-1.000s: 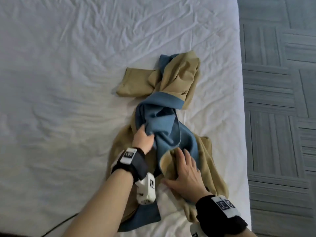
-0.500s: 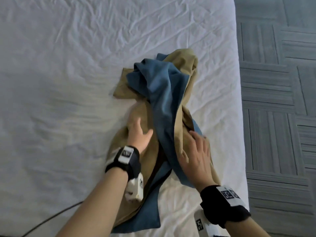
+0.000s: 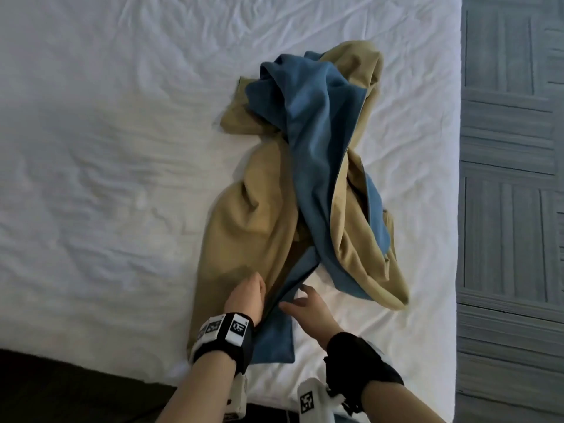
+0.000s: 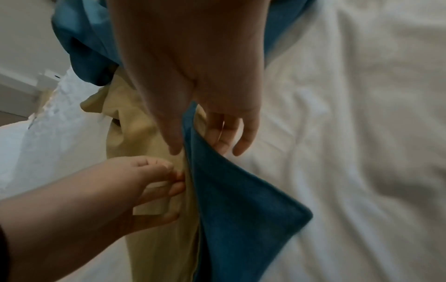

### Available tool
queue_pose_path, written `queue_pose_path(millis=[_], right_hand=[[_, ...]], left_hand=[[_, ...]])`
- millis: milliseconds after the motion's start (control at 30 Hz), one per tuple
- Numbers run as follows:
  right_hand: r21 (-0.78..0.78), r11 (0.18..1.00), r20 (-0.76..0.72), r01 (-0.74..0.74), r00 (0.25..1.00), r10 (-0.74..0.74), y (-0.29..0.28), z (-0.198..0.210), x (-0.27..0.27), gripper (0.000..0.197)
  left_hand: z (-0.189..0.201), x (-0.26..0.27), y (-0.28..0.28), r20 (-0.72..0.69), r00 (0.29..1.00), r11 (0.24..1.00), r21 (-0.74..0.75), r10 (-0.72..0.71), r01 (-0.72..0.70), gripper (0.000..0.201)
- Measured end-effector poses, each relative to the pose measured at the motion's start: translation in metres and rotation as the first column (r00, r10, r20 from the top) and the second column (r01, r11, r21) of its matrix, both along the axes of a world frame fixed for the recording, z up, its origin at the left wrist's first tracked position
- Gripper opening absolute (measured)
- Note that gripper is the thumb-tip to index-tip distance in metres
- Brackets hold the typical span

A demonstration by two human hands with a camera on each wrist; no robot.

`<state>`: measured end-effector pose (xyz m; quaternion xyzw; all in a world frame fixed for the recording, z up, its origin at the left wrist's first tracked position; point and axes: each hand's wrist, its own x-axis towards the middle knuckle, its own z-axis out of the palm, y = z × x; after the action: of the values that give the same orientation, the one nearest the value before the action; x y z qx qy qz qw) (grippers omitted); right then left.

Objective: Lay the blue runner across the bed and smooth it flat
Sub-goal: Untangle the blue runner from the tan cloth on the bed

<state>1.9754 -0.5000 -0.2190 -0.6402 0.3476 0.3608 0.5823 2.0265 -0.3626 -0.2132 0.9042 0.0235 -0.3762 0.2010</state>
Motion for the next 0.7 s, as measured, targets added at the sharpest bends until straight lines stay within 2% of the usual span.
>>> queue_pose_path(millis=[100,167,333,433,500,567,633,700], right_hand=[[-0.076,0.996,0.046,-0.04,0.998,0.043,0.016,-0.006,-0.01,0.035],[-0.086,0.99,0.075,-0.116,0.99,0.122,0.016,-0.006,-0.018,0.025],[-0.008,0.889,-0.051,-0.457,0.888,0.456,-0.007,-0.005,-0.062,0.01],[0.025,0.823,-0.131,-0.568,0.814,0.566,-0.02,-0.003,-0.094,0.01],[0.033,0.84,-0.133,-0.542,0.83,0.541,-0.021,-0.001,-0.115,0.011],[0.006,0.877,-0.086,-0.481,0.873,0.479,-0.016,0.0,-0.13,0.014],[-0.025,0.901,-0.039,-0.433,0.901,0.432,-0.007,0.001,-0.141,0.018],[-0.046,0.917,-0.023,-0.396,0.918,0.396,0.003,0.0,-0.151,0.027]], left_hand=[[-0.001,-0.011,0.011,-0.008,0.995,0.993,-0.059,0.1,-0.101,0.009],[-0.004,-0.02,0.019,-0.026,0.992,0.991,-0.06,0.12,-0.121,0.01],[-0.007,-0.049,0.029,0.035,0.999,0.992,0.122,0.03,-0.034,0.064],[-0.003,-0.067,0.022,0.069,0.997,0.994,0.106,-0.029,0.021,0.085],[-0.003,-0.081,0.012,0.195,0.978,0.997,-0.015,-0.072,0.076,0.081],[-0.003,-0.097,-0.001,0.31,0.934,0.968,-0.119,-0.175,0.221,0.074],[-0.003,-0.111,-0.011,0.329,0.892,0.924,-0.118,-0.309,0.364,0.077],[-0.006,-0.123,-0.013,0.326,0.871,0.913,-0.049,-0.368,0.404,0.075]])
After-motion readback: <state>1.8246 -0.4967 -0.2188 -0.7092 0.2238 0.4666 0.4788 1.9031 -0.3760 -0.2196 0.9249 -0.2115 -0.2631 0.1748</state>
